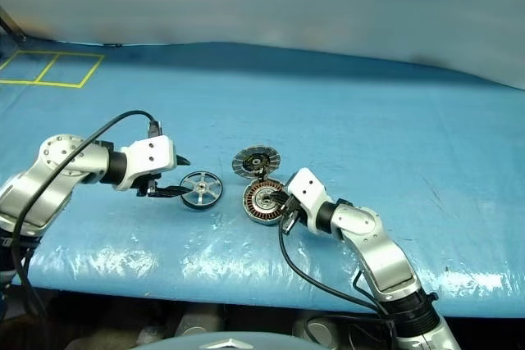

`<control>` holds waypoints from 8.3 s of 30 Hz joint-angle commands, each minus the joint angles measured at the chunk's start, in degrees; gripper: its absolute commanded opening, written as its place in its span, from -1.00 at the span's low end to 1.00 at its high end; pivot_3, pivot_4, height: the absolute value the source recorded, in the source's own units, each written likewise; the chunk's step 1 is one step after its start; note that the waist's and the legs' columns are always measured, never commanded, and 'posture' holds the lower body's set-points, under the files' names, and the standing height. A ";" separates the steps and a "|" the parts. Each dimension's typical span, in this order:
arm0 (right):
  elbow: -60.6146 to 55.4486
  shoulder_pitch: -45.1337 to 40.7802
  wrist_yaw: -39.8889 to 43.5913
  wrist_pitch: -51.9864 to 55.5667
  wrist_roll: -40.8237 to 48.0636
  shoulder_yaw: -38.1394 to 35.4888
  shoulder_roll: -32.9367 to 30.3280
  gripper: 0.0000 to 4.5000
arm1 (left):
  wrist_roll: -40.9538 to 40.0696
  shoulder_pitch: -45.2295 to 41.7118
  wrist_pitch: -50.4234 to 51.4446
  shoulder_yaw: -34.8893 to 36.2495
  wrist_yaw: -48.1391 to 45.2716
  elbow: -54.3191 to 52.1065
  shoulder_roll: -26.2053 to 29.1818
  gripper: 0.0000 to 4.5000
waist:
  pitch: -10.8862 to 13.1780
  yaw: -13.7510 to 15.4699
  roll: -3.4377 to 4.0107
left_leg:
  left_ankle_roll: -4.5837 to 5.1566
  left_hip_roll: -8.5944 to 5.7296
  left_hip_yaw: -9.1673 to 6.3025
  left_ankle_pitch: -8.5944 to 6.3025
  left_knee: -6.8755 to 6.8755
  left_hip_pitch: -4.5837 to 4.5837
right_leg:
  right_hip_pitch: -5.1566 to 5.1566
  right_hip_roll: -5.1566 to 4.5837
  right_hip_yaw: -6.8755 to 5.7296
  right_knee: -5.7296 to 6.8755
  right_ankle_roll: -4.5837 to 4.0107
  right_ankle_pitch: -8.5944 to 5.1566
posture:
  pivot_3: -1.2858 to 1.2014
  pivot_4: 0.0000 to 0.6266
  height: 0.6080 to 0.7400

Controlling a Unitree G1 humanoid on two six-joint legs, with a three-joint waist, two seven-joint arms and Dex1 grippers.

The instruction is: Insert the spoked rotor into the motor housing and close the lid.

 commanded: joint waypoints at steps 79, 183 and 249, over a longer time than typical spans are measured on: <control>13.63 11.26 5.16 -25.40 7.94 -8.05 3.43 -1.00 | -6.41 -1.98 -10.98 2.04 -14.55 12.00 -17.94 -0.27 | 0.04 -0.53 0.03 | 0.04 0.41 -0.20 0.02 0.80 0.45 | 0.30 0.65 0.27 1.11 -0.07 -0.08 | 0.03 -0.52 1.00; 13.56 16.02 4.42 -26.98 8.47 -8.92 4.80 -1.00 | 4.99 -14.32 -20.37 -4.50 -13.24 31.90 -32.93 0.39 | 0.03 -0.16 0.04 | 0.03 0.38 -0.22 0.02 0.87 0.42 | 0.35 0.65 0.28 1.11 -0.04 -0.07 | 0.03 -0.52 1.00; 12.86 -2.26 -3.77 -17.82 2.30 -8.84 5.49 -1.00 | -12.67 32.32 -22.44 16.30 19.68 4.20 -33.57 0.39 | -0.19 -0.23 0.17 | -0.11 0.41 -0.12 -0.03 0.65 1.12 | 0.86 0.62 0.37 0.94 -0.20 -0.08 | 0.03 -0.52 1.00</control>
